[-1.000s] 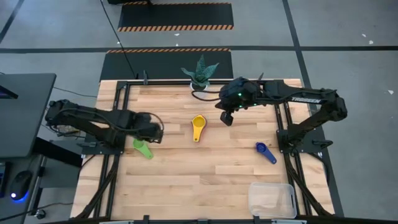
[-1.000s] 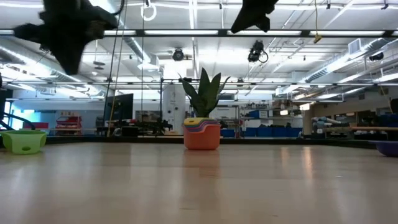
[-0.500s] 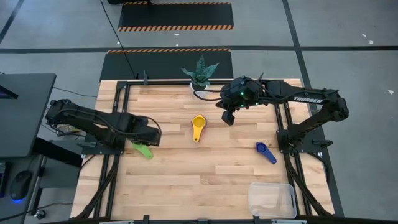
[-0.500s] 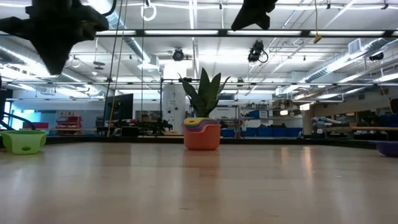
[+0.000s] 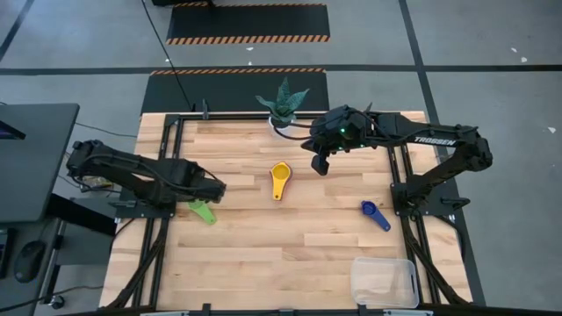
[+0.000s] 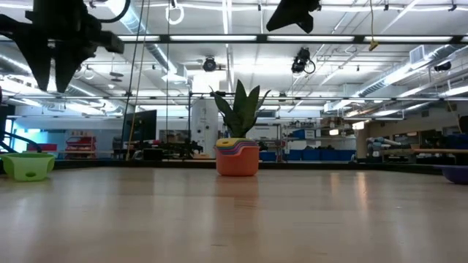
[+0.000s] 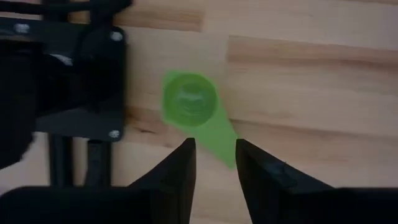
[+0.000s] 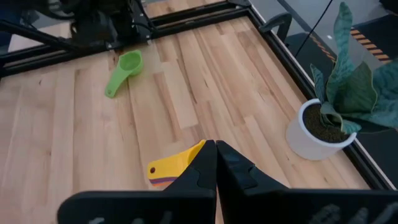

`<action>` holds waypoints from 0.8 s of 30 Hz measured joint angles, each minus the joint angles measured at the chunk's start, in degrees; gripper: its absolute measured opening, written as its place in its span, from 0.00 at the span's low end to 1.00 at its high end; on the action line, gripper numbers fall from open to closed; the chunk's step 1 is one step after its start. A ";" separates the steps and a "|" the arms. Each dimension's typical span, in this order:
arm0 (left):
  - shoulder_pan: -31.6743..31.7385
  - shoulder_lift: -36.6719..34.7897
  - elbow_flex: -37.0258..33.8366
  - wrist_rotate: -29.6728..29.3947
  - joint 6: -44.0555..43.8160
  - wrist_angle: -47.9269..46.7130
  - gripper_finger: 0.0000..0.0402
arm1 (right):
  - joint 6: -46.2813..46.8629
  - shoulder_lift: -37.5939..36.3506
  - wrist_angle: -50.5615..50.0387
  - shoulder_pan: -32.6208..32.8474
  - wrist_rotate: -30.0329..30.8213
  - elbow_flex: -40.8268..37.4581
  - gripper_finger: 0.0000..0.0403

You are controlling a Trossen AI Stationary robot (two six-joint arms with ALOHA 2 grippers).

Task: Nest measuring cups in basket
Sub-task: Stack the green measuring cup on top of the yellow measuring cup

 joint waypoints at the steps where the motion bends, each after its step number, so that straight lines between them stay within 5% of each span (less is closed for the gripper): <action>1: 0.00 0.47 -0.02 -0.14 -0.82 0.00 0.30 | 0.00 0.00 0.25 0.00 0.00 0.00 0.01; 17: 0.55 11.84 -0.48 -3.70 -4.94 1.68 0.30 | 0.44 0.02 1.19 -0.02 -0.01 0.00 0.01; 24: 1.14 11.43 -10.37 -2.61 -5.10 14.53 0.30 | 0.44 0.03 1.51 -0.02 -0.04 0.00 0.01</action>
